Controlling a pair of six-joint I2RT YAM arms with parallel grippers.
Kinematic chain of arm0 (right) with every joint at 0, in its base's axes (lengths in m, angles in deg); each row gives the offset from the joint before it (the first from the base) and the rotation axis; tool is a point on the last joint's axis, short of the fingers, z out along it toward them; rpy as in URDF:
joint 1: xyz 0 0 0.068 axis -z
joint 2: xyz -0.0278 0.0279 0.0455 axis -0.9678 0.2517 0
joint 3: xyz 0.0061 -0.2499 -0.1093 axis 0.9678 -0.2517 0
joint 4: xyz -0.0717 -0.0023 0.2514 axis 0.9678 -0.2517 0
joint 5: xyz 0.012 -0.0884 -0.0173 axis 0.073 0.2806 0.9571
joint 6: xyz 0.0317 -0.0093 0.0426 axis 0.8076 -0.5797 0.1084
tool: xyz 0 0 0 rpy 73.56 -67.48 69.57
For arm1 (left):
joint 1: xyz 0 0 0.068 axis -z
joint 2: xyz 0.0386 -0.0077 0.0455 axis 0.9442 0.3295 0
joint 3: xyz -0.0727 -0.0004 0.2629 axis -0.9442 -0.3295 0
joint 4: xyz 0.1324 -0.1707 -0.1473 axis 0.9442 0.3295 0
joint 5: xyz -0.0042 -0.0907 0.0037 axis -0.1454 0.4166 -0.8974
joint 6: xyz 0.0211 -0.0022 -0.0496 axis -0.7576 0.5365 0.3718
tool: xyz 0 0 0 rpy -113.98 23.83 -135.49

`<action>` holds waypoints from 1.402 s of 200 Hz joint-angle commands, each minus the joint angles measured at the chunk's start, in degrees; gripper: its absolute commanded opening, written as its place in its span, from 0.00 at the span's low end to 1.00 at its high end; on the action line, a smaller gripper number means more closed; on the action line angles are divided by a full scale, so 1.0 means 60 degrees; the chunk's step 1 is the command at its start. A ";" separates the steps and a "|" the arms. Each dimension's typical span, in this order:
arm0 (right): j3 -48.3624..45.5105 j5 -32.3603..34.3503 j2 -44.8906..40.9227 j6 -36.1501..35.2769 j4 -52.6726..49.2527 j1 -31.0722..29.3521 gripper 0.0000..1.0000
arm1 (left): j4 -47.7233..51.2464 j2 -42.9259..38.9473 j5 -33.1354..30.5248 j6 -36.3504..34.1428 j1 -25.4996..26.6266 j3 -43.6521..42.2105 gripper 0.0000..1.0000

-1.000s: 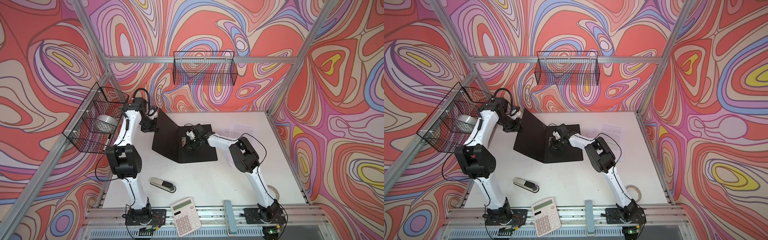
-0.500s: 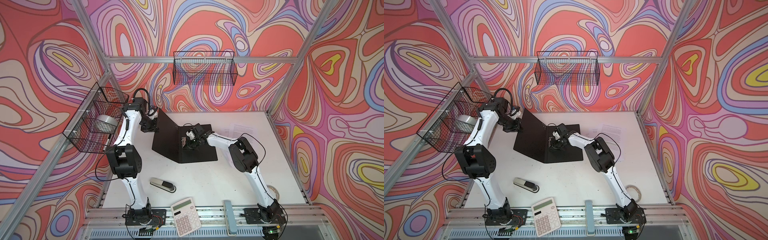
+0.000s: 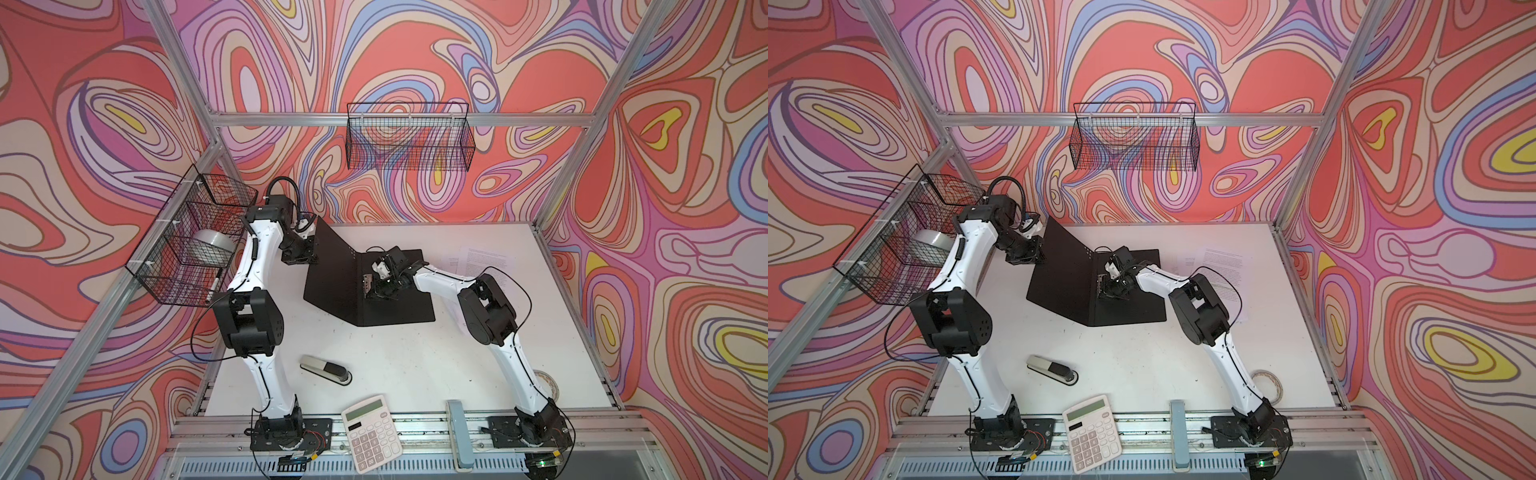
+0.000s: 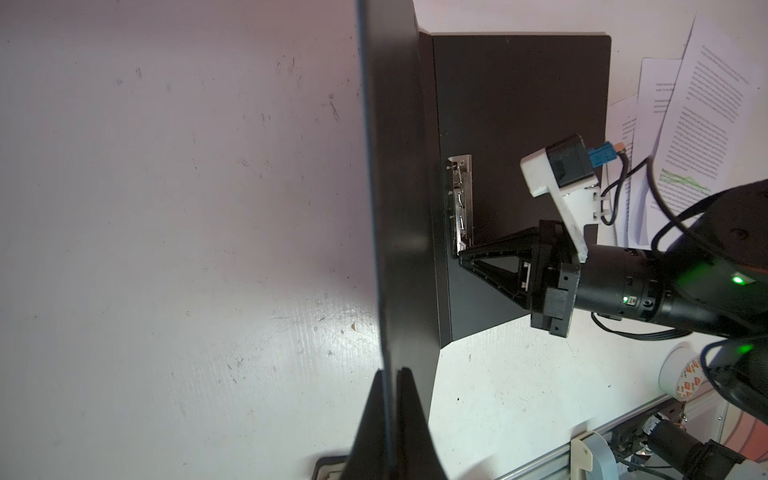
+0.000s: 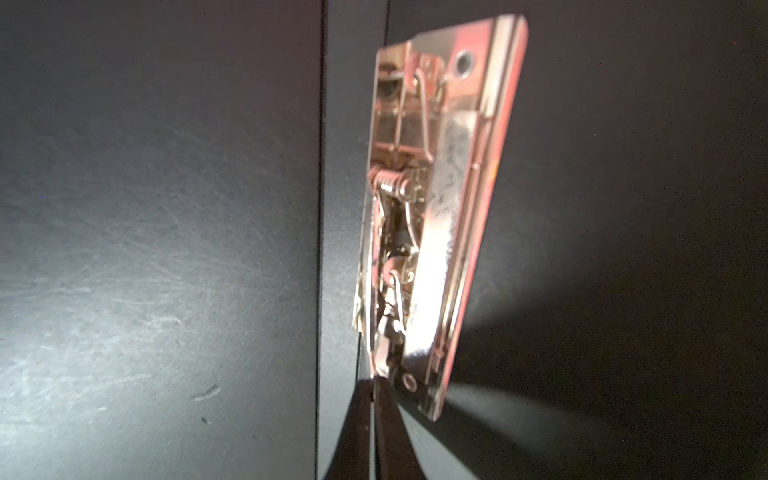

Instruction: Put the files into the folder

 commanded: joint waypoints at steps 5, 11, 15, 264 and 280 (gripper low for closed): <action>-0.0005 0.1251 0.0019 -0.0160 -0.1174 0.0200 0.00 | 0.0435 0.0085 -0.0465 -0.0301 -0.0038 0.0259 0.00; 0.0052 0.1214 -0.0017 -0.0163 -0.1176 0.0200 0.00 | 0.0433 0.0080 -0.0465 -0.0302 -0.0036 0.0259 0.00; 0.0083 0.1186 -0.0031 -0.0169 -0.1181 0.0199 0.00 | 0.0442 0.0084 -0.0464 -0.0303 -0.0037 0.0267 0.00; 0.1710 0.0320 0.0046 0.0156 -0.1262 0.0198 0.19 | 0.0494 0.0135 -0.0330 -0.0289 -0.0009 0.0303 0.00; 0.1828 0.0261 0.0080 0.0157 -0.1270 0.0192 0.22 | 0.0493 0.0148 -0.0332 -0.0287 0.0006 0.0314 0.00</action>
